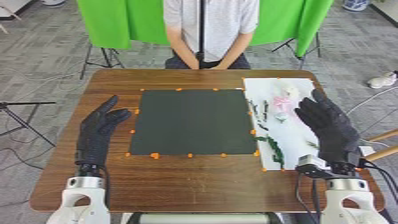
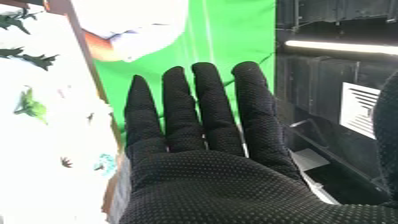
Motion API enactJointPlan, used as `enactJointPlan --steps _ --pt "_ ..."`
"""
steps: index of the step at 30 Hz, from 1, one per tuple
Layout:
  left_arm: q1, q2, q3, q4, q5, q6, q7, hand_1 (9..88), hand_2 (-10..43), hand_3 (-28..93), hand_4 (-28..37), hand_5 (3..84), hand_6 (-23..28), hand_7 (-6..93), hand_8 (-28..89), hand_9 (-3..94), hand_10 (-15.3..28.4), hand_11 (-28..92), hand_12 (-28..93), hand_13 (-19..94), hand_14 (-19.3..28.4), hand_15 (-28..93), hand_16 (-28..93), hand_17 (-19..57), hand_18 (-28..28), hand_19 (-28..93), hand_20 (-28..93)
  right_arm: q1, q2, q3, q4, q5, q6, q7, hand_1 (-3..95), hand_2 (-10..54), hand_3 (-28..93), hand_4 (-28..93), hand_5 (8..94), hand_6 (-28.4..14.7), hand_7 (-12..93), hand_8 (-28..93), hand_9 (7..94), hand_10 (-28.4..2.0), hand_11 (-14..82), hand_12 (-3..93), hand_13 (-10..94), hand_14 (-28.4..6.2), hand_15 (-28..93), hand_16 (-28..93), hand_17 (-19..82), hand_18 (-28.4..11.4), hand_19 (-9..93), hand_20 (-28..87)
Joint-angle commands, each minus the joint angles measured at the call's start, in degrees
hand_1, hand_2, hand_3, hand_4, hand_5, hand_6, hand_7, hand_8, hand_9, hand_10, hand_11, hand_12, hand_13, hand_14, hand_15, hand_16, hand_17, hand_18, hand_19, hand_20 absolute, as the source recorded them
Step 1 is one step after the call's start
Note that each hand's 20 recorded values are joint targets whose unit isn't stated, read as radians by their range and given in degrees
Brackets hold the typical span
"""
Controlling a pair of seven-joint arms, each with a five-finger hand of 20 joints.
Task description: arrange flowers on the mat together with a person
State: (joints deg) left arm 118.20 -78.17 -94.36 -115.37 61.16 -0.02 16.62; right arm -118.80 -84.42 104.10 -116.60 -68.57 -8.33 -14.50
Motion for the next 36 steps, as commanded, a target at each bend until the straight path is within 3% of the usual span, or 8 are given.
enactJointPlan --steps 1,6,12,16,21,25,36 --pt "0.6 -0.2 0.28 0.22 0.19 0.05 -0.43 22.0 -3.0 69 -20.7 47.5 3.8 6.9 -6 52.0 15.5 19 16 40 18.7 27 4 7.9 13.9 11 22 -0.39 -0.37 -0.51 -0.08 -0.3 -0.05 -0.11 11.8 -8.3 77 -19 40.7 -0.4 11 -8 42.3 -14.3 4.7 12.3 34 -12.3 11 12 19 -14.6 9 27" --pt "0.28 -0.35 0.19 0.4 0.65 -0.94 -0.74 22.0 -2.8 69 -20.8 49.1 3.6 7.9 -5 51.9 15.5 19 16 40 18.7 27 4 7.6 13.8 11 22 -0.56 -0.39 -0.32 -0.21 -0.39 -0.24 -0.23 11.8 -8.3 77 -19 40.7 -0.4 11 -8 42.3 -14.2 4.7 12.3 34 -12.2 11 12 19 -14.6 9 27" --pt "0.69 -0.36 0.22 0.3 0.15 -0.22 -0.78 21.9 -2.7 68 -20.8 50.1 3.2 9.1 -5 51.9 15.4 19 16 40 18.7 27 4 7.6 13.9 11 22 -0.83 -0.7 -0.23 -0.35 -0.21 -0.16 -0.14 11.8 -8.3 77 -19 40.7 -0.4 11 -8 42.4 -14.3 4.7 12.3 34 -12.3 12 12 19 -14.6 9 27" --pt "0.08 -0.2 0.53 0.56 0.57 -0.98 -0.52 22.0 -2.5 68 -20.6 50.1 3.0 9.4 -5 51.7 15.3 19 16 39 18.6 27 4 7.5 13.9 11 22 -0.42 -0.09 -0.31 -0.12 -0.35 -0.25 -0.12 11.8 -8.4 77 -19 40.7 -0.4 11 -8 42.6 -14.3 4.7 12.3 34 -12.3 12 12 19 -14.6 9 27" --pt "0.16 0.13 0.7 0.66 0.05 -0.48 -0.7 22.0 -2.5 68 -20.6 50.3 2.9 9.8 -5 51.6 15.3 19 16 39 18.7 27 4 7.4 14.0 11 22 0.17 -0.53 -0.5 0.01 -0.62 -0.41 -0.72 11.9 -8.4 77 -19 40.7 -0.4 11 -8 42.5 -14.4 4.7 12.3 34 -12.3 12 12 19 -14.7 9 27" --pt "-0.56 0.37 0.78 0.85 0.61 -1.21 -0.87 22.0 -2.7 68 -20.5 50.3 2.9 9.9 -5 51.6 15.3 19 17 39 18.7 27 4 7.4 13.9 11 22 -0.21 -0.37 -0.3 -0.06 -0.68 -0.6 -0.5 11.8 -8.4 77 -19 40.8 -0.4 11 -8 42.9 -14.3 4.8 12.3 35 -12.3 12 12 19 -14.7 9 27" --pt "-0.64 0.68 0.82 0.87 0.79 -1.37 -1.08 22.0 -2.7 68 -20.7 50.3 2.8 10.1 -5 51.5 15.1 20 17 39 18.7 27 4 7.4 13.9 11 22 0.01 -0.15 -0.61 0.17 -0.73 -0.54 -0.42 11.8 -8.3 77 -19 41.1 -0.5 11 -8 43.6 -14.5 5.0 12.4 35 -12.6 12 12 19 -14.7 9 27"
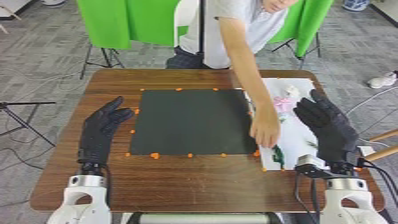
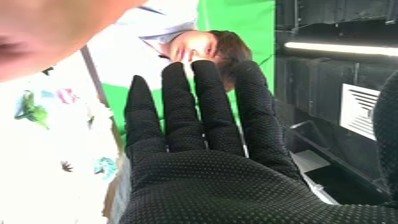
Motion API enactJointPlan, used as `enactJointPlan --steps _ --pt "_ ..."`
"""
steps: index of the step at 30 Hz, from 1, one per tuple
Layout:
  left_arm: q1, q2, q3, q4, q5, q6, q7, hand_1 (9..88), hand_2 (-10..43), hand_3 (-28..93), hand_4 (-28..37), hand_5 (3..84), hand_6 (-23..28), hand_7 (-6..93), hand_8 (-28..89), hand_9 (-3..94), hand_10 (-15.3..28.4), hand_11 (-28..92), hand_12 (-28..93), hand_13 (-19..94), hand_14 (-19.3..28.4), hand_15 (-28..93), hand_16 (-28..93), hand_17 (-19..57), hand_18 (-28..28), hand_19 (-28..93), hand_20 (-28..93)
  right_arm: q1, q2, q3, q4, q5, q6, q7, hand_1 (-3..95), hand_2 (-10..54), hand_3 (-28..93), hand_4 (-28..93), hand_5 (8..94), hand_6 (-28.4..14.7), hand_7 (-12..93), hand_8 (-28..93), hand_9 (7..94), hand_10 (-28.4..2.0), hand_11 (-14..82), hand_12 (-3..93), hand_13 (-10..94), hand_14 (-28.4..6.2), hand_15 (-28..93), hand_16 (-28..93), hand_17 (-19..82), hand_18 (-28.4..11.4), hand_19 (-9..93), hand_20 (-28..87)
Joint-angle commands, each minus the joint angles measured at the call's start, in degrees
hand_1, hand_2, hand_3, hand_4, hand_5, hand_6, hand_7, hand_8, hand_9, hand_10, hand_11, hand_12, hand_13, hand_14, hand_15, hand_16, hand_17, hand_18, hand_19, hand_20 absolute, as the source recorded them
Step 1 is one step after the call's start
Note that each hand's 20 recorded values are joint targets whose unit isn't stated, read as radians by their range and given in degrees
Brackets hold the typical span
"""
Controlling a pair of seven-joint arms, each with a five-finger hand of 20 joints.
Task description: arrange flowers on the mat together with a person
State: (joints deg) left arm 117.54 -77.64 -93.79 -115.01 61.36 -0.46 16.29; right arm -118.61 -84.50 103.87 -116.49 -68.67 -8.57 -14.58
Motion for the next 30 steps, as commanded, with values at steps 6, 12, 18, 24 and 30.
enactJointPlan --steps 6,12,18,24,30 --pt "-0.07 -0.08 0.31 0.54 0.51 -0.84 -0.35 22.0 -2.7 68 -20.7 50.3 2.8 10.2 -5 51.5 15.1 20 17 39 18.7 27 4 7.4 13.9 11 22 -0.31 -0.44 -0.26 -0.05 -0.59 -0.02 -0.61 12.1 -8.3 77 -19 41.4 -0.6 11 -8 43.8 -14.4 5.0 12.4 36 -12.6 12 12 19 -14.5 8 26" --pt "-0.1 0.0 0.39 0.48 0.25 -0.36 -0.45 22.0 -2.6 68 -20.7 50.4 2.8 10.6 -5 51.4 15.1 20 17 39 18.7 27 4 7.4 13.9 11 22 -0.55 -0.68 -0.27 -0.12 -0.59 0.03 -0.74 12.1 -8.4 77 -19 41.2 -0.5 11 -8 43.9 -14.3 5.0 12.4 36 -12.6 12 12 19 -14.4 8 26" --pt "-0.14 -0.39 0.89 0.5 0.94 -1.31 -0.74 22.0 -2.6 68 -20.7 50.4 2.6 11.2 -5 51.5 15.2 20 17 40 18.7 27 4 7.8 13.6 10 21 -0.95 0.0 -0.28 -0.34 -0.6 0.22 -0.03 12.3 -8.5 77 -19 40.4 -0.3 11 -8 43.9 -14.3 5.0 12.4 36 -12.7 12 12 19 -14.3 7 26" --pt "0.41 -0.89 0.16 0.12 1.08 -0.75 -0.56 22.1 -2.5 68 -20.8 50.4 2.6 11.5 -5 51.4 15.2 20 17 39 18.7 27 4 7.6 13.6 10 21 -0.53 -0.34 -0.15 -0.36 -1.04 0.96 -0.55 12.6 -8.3 77 -19 40.6 -0.4 11 -8 44.0 -14.5 5.0 12.4 37 -12.8 12 12 19 -14.3 7 26" --pt "2.39 -0.7 -0.73 -0.71 -0.74 0.95 -0.17 22.0 -2.5 68 -20.8 50.6 2.6 11.7 -5 51.4 15.3 21 17 39 18.7 27 4 7.4 13.7 11 22 -1.54 -0.52 -0.36 -0.7 -1.36 0.34 0.01 12.7 -8.5 78 -19 40.5 -0.4 11 -8 44.0 -14.3 5.1 12.5 37 -12.9 13 12 19 -14.3 7 26"
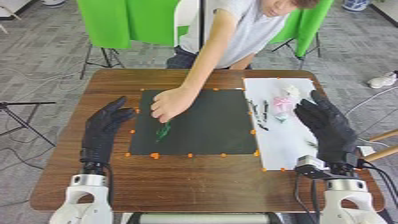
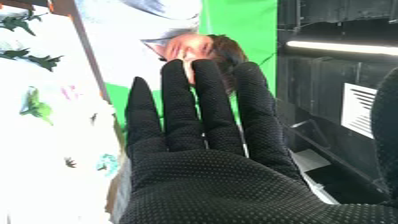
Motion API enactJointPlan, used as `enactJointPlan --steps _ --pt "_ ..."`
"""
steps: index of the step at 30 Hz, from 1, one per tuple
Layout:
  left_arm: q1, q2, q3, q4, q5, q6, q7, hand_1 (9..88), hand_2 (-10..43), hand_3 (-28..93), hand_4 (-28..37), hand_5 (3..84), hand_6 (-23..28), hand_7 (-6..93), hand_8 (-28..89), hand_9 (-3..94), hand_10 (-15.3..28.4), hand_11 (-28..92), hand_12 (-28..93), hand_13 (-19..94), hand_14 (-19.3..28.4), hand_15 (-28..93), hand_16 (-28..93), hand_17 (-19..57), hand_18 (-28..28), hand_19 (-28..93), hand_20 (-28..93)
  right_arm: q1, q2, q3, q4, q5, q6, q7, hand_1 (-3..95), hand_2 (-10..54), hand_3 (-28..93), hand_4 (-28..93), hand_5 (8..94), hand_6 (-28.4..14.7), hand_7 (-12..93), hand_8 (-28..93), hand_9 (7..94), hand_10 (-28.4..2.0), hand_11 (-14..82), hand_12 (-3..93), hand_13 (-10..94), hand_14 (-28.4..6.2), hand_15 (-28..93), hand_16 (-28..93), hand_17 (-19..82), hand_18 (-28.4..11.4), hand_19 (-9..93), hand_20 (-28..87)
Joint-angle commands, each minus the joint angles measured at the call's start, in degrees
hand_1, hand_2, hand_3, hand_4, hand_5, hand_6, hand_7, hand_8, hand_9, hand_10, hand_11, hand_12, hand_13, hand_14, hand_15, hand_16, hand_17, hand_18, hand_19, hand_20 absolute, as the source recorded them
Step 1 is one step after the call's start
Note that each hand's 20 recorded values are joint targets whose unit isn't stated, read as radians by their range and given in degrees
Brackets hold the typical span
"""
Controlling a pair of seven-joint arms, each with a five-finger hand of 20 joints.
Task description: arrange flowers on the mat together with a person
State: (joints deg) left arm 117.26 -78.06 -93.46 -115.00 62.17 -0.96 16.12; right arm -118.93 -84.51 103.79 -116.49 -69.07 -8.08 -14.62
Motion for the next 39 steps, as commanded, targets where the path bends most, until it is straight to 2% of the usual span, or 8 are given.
enactJointPlan --steps 1,7,12,15,19,24,34,39 --pt "2.2 -0.53 -0.96 -0.45 -1.3 1.25 0.1 22.0 -2.5 68 -20.8 50.6 2.6 11.8 -5 51.4 15.2 21 17 39 18.7 27 4 7.4 13.8 11 22 -1.31 -0.4 -0.21 -0.7 -0.73 0.09 0.09 12.8 -8.6 78 -19 40.6 -0.4 11 -8 44.0 -14.3 5.1 12.5 37 -12.9 13 12 19 -14.3 7 26" --pt "1.35 -0.87 -0.76 -0.05 -0.12 -0.23 -0.33 22.1 -2.6 68 -20.8 50.7 2.6 12.0 -5 51.5 15.2 21 17 39 18.5 27 4 7.4 13.8 11 21 -0.89 -0.27 -0.13 -0.55 -0.82 -0.2 0.02 12.8 -8.8 78 -19 40.7 -0.4 11 -9 44.1 -14.3 5.0 12.5 37 -12.9 13 12 19 -14.3 7 26" --pt "1.45 -0.79 -0.82 -0.09 -0.86 0.77 -0.13 22.0 -2.5 68 -20.8 50.7 2.6 12.1 -5 51.4 15.2 21 17 39 18.7 27 4 7.3 13.9 11 21 -1.31 -0.42 0.04 -0.7 -0.75 -0.14 0.22 13.0 -8.7 77 -19 40.7 -0.4 11 -9 44.1 -14.4 5.1 12.5 37 -12.8 13 12 19 -14.3 7 26" --pt "1.39 -0.49 -0.88 -0.12 -0.72 0.34 -0.09 22.0 -2.5 68 -20.8 50.8 2.6 12.2 -5 51.5 15.2 21 17 39 18.7 27 4 7.3 13.9 11 21 -1.26 -0.41 0.21 -0.63 -0.77 -0.26 0.08 12.9 -8.6 77 -19 40.7 -0.3 11 -9 44.1 -14.3 5.1 12.6 37 -12.9 13 12 19 -14.3 7 26" --pt "2.1 -0.46 -1.01 -0.45 -1.15 0.95 -0.11 22.0 -2.5 68 -20.8 50.7 2.6 12.3 -5 51.4 15.2 21 17 39 18.7 27 4 7.2 13.9 11 21 -1.49 -0.58 0.18 -0.71 -0.89 -0.64 0.13 13.0 -8.6 77 -19 40.7 -0.3 11 -9 44.1 -14.3 5.1 12.6 37 -12.8 13 12 19 -14.3 7 26" --pt "1.52 -0.54 -0.9 -0.21 -0.82 0.49 -0.24 22.0 -2.6 68 -20.8 50.8 2.5 12.4 -5 51.4 15.0 21 17 39 18.7 27 4 7.1 14.0 11 22 -1.16 -0.36 0.11 -0.56 -0.87 -0.66 0.24 13.1 -8.9 77 -19 40.8 -0.4 11 -9 44.1 -14.4 5.1 12.6 37 -12.8 13 12 19 -14.3 7 26" --pt "1.15 -0.21 -1.05 0.16 -1.24 1.15 -0.02 22.1 -2.5 68 -20.8 50.9 2.6 12.4 -5 51.6 15.4 21 17 40 18.8 27 4 9.1 13.0 11 21 -0.99 -0.28 0.04 -0.41 -0.86 -0.39 0.27 13.0 -9.3 77 -19 40.9 -0.4 11 -9 44.2 -14.2 5.1 12.7 38 -12.9 13 13 19 -14.3 7 26" --pt "2.15 -0.33 -1.62 -0.4 -1.39 1.56 -0.08 22.2 -2.4 68 -20.8 51.0 2.8 12.3 -5 51.6 15.4 21 17 40 18.7 27 4 9.6 12.8 11 22 -1.02 -0.39 -0.12 -0.42 -1.24 -1.12 0.52 13.2 -9.4 76 -19 40.9 -0.4 11 -9 44.1 -14.2 5.2 12.8 38 -12.8 13 13 19 -14.3 7 26"
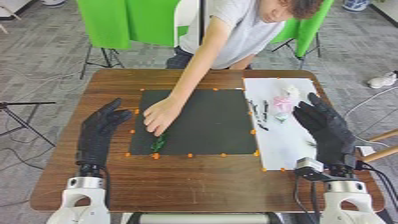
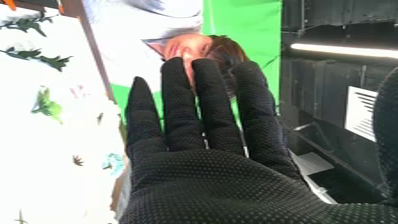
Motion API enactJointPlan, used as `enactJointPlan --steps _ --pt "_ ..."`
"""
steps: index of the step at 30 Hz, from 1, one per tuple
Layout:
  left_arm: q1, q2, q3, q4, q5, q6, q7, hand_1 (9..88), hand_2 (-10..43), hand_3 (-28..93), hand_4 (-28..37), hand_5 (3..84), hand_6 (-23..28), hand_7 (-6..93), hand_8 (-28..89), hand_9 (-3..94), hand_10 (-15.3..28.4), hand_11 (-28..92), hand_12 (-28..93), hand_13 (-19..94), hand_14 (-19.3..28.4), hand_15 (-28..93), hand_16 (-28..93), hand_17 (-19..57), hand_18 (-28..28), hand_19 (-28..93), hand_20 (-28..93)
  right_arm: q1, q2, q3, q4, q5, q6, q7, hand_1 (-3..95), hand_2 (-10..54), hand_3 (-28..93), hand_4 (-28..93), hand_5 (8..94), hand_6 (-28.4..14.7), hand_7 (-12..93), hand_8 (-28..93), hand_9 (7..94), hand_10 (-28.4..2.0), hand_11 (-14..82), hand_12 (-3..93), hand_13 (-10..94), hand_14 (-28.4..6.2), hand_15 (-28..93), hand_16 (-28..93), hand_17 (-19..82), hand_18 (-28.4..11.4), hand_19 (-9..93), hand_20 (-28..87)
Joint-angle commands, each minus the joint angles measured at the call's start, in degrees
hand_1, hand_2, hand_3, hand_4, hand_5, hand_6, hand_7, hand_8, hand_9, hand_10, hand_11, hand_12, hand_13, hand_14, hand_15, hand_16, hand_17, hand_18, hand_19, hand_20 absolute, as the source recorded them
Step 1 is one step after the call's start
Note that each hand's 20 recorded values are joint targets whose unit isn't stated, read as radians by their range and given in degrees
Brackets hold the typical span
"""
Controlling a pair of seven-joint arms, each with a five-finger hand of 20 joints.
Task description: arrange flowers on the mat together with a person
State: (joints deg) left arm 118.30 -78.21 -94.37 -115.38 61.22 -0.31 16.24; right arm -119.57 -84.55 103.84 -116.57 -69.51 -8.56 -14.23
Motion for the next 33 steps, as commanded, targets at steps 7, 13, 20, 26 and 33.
enactJointPlan --steps 7,13,20,26,33 --pt "1.21 0.03 -1.08 -0.17 -1.17 0.91 0.14 22.1 -2.4 68 -20.8 50.9 2.6 12.5 -5 51.5 15.4 21 17 40 18.7 27 4 8.8 13.2 11 22 0.2 0.06 -0.43 -0.03 -0.85 -0.45 0.38 13.2 -9.4 76 -19 41.0 -0.4 11 -9 44.3 -14.5 5.2 12.9 38 -14.1 13 13 19 -14.3 7 26" --pt "1.21 -0.22 -0.73 -0.01 -1.35 0.84 -0.16 22.5 -2.2 68 -20.9 50.9 3.0 12.6 -5 51.3 15.5 21 17 40 18.8 27 4 7.4 14.7 10 21 0.28 -0.32 -0.1 0.03 -1.13 -1.18 1.14 13.1 -9.4 76 -19 40.7 -0.4 11 -9 44.2 -14.3 5.1 13.0 38 -14.3 13 14 19 -15.5 8 26" --pt "1.28 -0.13 -0.83 -0.23 -1.08 1.12 -0.12 22.4 -2.3 68 -20.7 50.6 3.0 12.5 -5 51.1 15.3 21 17 39 18.9 27 4 6.5 14.8 10 21 0.82 1.54 -0.02 -0.09 -4.71 -1.07 0.63 13.0 -9.5 75 -19 40.3 -0.3 11 -8 43.9 -14.2 5.1 13.1 38 -14.6 13 14 19 -16.4 8 25" --pt "1.65 -0.07 -0.89 -0.39 -1.07 1.38 -0.4 22.5 -2.2 68 -20.7 50.7 2.9 12.5 -5 51.1 15.3 21 17 39 18.8 27 4 6.4 14.7 10 21 0.39 4.19 1.26 -2.74 -14.85 5.37 1.57 13.8 -9.5 72 -23 40.5 -0.4 11 -8 45.0 -14.2 5.5 13.5 40 -14.3 13 15 19 -16.6 9 25" --pt "1.2 -0.03 -0.66 -0.26 -0.59 1.22 -0.82 22.5 -2.3 68 -20.8 50.5 2.8 12.6 -5 51.0 15.3 21 17 39 18.8 27 4 6.3 14.7 10 21 -1.83 6.95 4.13 -8.04 -38.84 16.06 7.15 23.2 -9.5 38 -28 46.5 -3.5 10 -7 51.3 -15.0 7.0 16.5 46 -15.9 15 18 23 -20.3 17 29"
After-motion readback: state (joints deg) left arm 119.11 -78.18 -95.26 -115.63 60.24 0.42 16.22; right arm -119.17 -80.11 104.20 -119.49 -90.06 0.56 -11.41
